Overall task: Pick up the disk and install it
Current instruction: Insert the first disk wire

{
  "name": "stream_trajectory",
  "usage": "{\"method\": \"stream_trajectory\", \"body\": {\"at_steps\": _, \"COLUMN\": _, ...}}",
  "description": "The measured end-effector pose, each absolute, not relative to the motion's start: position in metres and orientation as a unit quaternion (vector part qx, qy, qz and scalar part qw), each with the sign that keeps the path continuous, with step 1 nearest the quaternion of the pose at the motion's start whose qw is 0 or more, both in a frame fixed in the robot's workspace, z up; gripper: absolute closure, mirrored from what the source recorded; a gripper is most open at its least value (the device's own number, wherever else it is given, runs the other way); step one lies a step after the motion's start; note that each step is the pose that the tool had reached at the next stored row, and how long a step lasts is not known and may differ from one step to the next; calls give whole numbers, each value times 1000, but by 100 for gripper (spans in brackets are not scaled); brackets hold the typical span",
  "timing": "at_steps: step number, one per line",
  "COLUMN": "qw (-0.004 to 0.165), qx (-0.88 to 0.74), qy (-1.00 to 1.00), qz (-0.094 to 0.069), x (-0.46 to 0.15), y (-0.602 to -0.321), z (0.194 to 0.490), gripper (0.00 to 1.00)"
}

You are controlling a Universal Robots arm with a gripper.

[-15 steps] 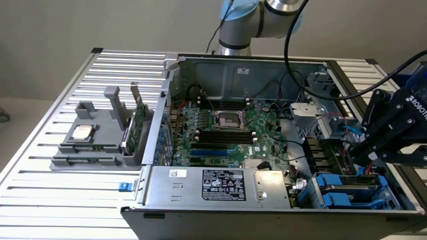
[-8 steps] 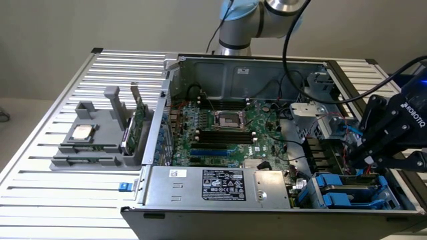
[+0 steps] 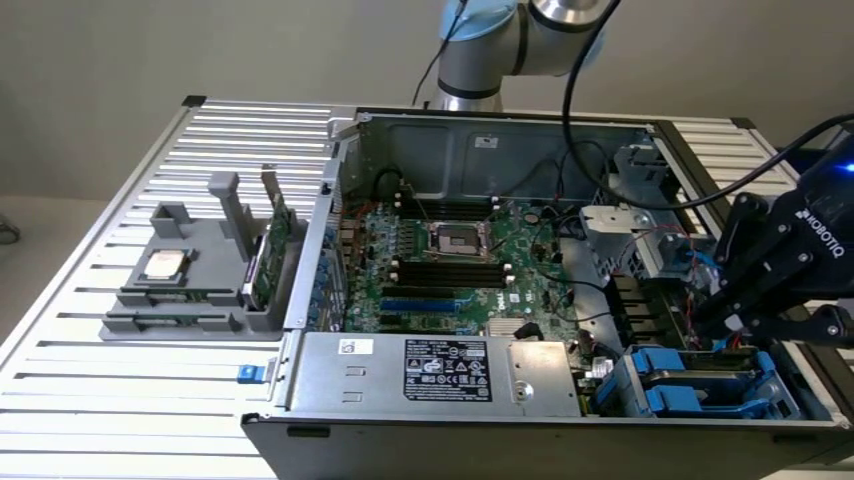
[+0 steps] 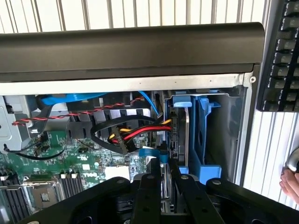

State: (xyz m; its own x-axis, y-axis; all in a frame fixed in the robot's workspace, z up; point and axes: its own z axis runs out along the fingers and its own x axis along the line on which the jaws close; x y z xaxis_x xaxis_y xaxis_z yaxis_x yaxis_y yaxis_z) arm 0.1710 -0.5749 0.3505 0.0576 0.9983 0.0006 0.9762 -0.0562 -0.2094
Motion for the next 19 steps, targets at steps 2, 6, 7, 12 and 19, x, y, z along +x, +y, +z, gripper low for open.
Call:
{"method": "stream_trajectory", "body": {"at_steps": 2, "qw": 77, "qx": -723, "qy": -683, "qz": 72, "x": 170, "y": -575, "z": 349, "gripper": 81}}
{"method": "stream_trajectory", "body": {"at_steps": 6, "qw": 77, "qx": -723, "qy": -683, "qz": 72, "x": 169, "y": -576, "z": 348, "gripper": 81}}
{"method": "stream_trajectory", "body": {"at_steps": 7, "qw": 77, "qx": -723, "qy": -683, "qz": 72, "x": 169, "y": -577, "z": 348, "gripper": 81}}
{"method": "stream_trajectory", "body": {"at_steps": 12, "qw": 77, "qx": -723, "qy": -683, "qz": 72, "x": 169, "y": -581, "z": 344, "gripper": 81}}
{"method": "stream_trajectory", "body": {"at_steps": 19, "qw": 77, "qx": -723, "qy": -683, "qz": 72, "x": 169, "y": -583, "z": 340, "gripper": 81}}
